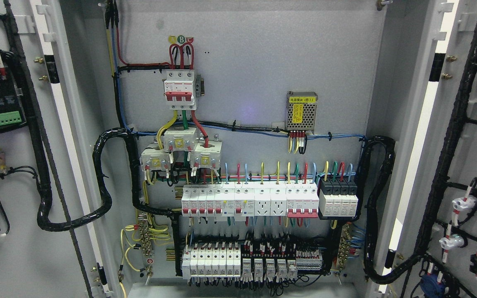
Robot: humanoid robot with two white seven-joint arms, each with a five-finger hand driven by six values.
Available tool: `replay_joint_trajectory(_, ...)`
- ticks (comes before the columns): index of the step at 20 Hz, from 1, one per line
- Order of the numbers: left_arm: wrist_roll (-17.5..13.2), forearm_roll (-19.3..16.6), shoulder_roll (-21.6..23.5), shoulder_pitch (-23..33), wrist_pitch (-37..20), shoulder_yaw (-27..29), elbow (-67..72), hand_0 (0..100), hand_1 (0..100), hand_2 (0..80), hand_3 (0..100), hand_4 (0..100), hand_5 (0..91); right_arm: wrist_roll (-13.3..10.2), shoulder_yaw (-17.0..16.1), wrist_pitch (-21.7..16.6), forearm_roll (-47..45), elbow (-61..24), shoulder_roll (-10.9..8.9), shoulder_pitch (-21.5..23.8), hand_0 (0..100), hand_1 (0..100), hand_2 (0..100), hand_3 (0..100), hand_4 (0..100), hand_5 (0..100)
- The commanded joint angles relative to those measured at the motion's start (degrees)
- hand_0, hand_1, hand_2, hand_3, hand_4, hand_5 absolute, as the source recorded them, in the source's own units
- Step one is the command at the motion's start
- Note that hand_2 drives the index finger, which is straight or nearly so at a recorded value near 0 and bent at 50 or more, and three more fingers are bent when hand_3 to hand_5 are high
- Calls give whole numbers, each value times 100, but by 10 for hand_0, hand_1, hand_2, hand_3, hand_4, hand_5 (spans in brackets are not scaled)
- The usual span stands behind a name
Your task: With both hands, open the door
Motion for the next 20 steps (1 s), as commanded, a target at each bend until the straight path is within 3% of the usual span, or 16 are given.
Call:
replay_joint_trajectory(1, 11, 44, -244, -79, 61, 403, 866, 0, 0, 0, 0, 0, 0, -119, -57, 8, 87, 86, 206, -56, 386, 0, 0, 0, 0, 0)
replay_joint_trajectory(20, -42, 70, -262, -228, -45, 377, 761, 0, 0, 0, 0, 0, 0, -102, -75, -115, 78, -231, 320, 164, 386, 0, 0, 0, 0, 0)
